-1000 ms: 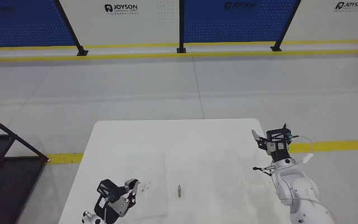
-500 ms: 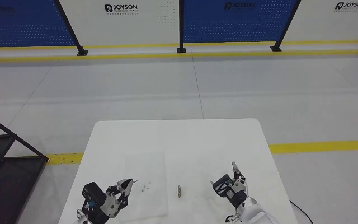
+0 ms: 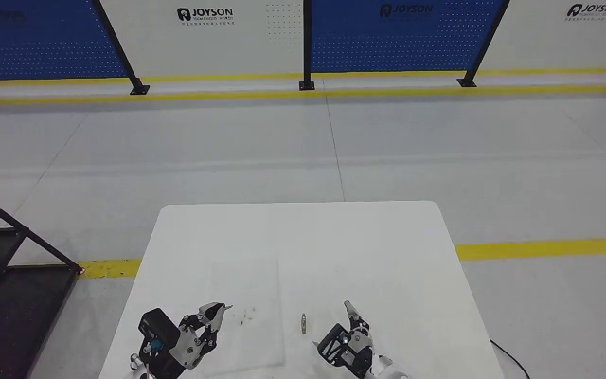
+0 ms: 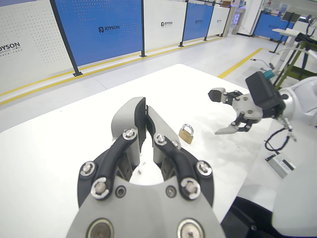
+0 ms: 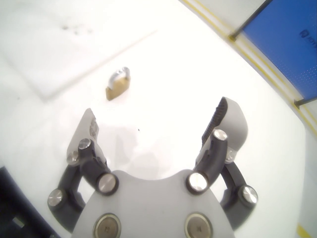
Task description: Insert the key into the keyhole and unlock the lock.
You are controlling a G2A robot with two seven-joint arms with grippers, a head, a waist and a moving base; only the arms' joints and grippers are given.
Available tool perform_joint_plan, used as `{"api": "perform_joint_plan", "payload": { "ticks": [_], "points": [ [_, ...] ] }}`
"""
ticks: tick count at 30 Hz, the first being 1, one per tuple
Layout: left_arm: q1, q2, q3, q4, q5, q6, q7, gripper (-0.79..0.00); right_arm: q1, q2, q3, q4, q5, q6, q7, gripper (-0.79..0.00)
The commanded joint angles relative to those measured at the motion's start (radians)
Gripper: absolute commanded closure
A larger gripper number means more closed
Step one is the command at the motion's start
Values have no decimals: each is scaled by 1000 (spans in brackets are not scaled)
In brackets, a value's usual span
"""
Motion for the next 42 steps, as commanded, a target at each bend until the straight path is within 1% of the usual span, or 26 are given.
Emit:
{"api": "perform_joint_plan", "payload": {
  "ticks": [1, 5, 8, 17, 22, 26, 31, 42],
  "points": [
    [0, 0, 0, 0, 0, 0, 0, 0, 22, -8, -27, 18, 42, 0, -5, -785],
    [0, 0, 0, 0, 0, 0, 0, 0, 73, -19, -72, 54, 102, -48, 36, -785],
    [0, 0, 0, 0, 0, 0, 0, 0, 90, -24, -90, 68, 100, -30, 38, -785],
    [0, 0, 0, 0, 0, 0, 0, 0, 90, -24, -90, 68, 100, -30, 38, -785],
    [0, 0, 0, 0, 0, 0, 0, 0, 109, -31, -102, 83, 140, -6, 57, -785],
    [0, 0, 0, 0, 0, 0, 0, 0, 132, -43, -138, 103, 139, 47, 83, -785],
    [0, 0, 0, 0, 0, 0, 0, 0, 153, -54, -160, 124, 161, 81, 103, -785],
    [0, 0, 0, 0, 0, 0, 0, 0, 178, -66, -171, 162, 211, 131, 101, -785]
  ]
}}
